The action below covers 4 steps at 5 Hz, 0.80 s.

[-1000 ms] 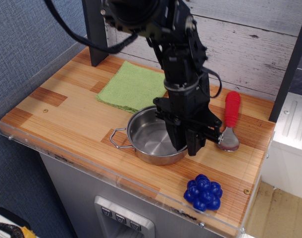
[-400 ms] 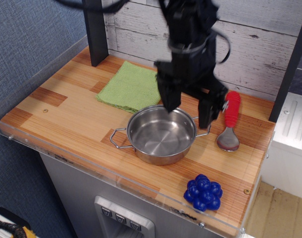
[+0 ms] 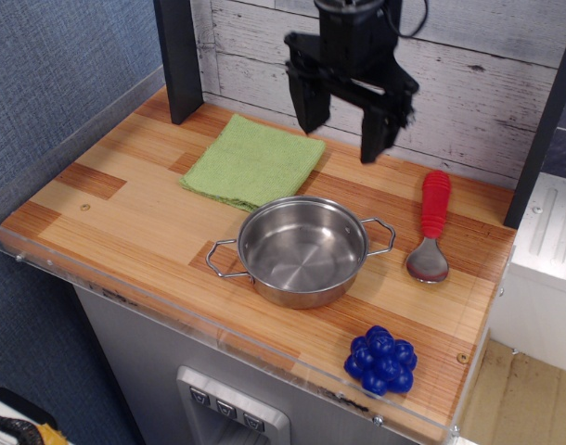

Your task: PICK UP THE VESSEL AND PUT ANOTHER SIDE OF THE TABLE

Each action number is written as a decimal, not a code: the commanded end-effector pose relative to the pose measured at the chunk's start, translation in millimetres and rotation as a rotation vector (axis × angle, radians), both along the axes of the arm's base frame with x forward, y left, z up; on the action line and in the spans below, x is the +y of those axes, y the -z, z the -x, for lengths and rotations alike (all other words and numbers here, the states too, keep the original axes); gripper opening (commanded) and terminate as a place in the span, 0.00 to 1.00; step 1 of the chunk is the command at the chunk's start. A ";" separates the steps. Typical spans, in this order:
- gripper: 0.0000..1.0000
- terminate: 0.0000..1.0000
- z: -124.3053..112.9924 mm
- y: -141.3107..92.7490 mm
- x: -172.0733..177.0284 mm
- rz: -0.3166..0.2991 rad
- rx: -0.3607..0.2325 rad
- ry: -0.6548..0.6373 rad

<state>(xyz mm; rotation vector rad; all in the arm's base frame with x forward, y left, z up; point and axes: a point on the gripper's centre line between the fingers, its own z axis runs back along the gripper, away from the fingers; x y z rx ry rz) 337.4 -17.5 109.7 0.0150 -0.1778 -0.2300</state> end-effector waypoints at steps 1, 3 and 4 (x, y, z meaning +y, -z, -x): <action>1.00 0.00 -29.5 -21.7 58.6 -0.013 -0.087 -0.087; 1.00 0.00 -41.4 -16.4 97.9 -0.074 -0.150 -0.244; 1.00 0.00 -41.4 -16.4 97.9 -0.074 -0.150 -0.244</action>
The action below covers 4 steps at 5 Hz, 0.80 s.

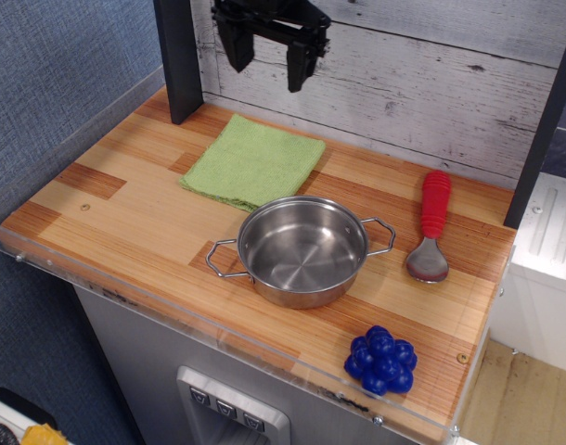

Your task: PICK UP THE VESSEL AND PUT ANOTHER SIDE OF THE TABLE

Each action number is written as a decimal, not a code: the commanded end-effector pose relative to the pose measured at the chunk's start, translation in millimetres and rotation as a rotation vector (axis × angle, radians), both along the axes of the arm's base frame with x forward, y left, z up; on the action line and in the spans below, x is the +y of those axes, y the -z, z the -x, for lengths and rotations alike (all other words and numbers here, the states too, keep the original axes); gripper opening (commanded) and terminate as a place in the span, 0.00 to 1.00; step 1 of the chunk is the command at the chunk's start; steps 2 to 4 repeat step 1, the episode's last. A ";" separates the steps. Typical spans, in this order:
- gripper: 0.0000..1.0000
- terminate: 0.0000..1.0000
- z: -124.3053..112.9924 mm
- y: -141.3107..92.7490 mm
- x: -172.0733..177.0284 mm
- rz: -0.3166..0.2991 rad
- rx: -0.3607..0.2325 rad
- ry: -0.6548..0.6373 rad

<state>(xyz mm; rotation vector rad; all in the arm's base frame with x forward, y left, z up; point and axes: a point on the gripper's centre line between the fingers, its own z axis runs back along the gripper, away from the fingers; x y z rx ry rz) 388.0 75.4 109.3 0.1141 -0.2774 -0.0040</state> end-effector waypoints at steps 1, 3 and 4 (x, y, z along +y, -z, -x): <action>1.00 1.00 9.2 -16.9 5.0 -0.011 -0.038 -0.012; 1.00 1.00 9.2 -16.9 5.0 -0.011 -0.038 -0.012; 1.00 1.00 9.2 -16.9 5.0 -0.011 -0.038 -0.012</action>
